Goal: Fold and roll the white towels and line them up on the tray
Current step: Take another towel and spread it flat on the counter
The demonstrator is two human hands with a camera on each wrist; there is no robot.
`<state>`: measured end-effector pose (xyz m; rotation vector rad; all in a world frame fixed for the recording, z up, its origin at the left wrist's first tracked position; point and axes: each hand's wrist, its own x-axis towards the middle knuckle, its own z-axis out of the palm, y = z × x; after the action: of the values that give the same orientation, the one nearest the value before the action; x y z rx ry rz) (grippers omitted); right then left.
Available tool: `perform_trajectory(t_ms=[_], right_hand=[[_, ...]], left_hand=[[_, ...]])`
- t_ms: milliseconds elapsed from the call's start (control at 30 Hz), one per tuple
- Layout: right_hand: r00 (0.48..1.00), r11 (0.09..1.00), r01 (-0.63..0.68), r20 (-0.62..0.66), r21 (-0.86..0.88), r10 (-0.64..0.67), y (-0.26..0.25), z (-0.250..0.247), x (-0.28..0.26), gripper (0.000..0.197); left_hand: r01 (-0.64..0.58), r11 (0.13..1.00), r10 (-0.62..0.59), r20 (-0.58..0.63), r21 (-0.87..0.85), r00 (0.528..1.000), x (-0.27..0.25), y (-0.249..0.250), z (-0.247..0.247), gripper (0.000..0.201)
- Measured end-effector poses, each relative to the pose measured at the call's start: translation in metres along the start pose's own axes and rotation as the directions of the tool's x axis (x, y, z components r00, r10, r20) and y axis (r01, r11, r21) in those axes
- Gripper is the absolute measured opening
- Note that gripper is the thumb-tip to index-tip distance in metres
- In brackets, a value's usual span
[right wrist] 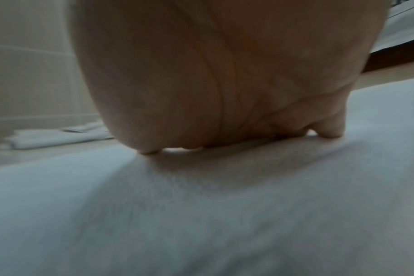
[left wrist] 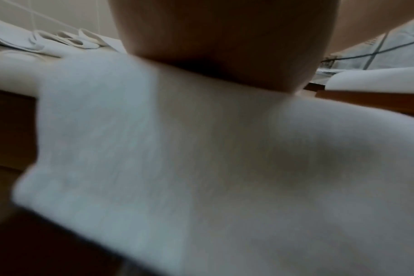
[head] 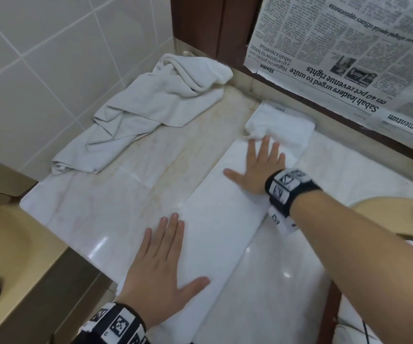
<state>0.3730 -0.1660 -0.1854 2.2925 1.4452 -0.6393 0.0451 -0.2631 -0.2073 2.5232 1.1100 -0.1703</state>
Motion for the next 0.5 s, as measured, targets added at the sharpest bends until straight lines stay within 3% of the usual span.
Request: perform_trajectory(t_ms=[267, 433, 500], right_hand=[[0.999, 0.999, -0.003, -0.049, 0.048, 0.005, 0.027, -0.034, 0.036, 0.126], [0.991, 0.984, -0.051, -0.111, 0.172, 0.070, -0.004, -0.031, -0.011, 0.104], [0.990, 0.963, -0.027, -0.127, 0.268, 0.063, -0.026, -0.024, -0.052, 0.092]], left_hand=[[-0.005, 1.000, 0.005, 0.064, -0.002, 0.998, 0.014, 0.007, -0.006, 0.130], [0.019, 0.996, -0.013, 0.071, -0.086, 0.997, 0.019, 0.008, -0.014, 0.129], [0.001, 0.977, 0.016, 0.078, -0.213, 0.997, 0.021, 0.000, -0.016, 0.118]])
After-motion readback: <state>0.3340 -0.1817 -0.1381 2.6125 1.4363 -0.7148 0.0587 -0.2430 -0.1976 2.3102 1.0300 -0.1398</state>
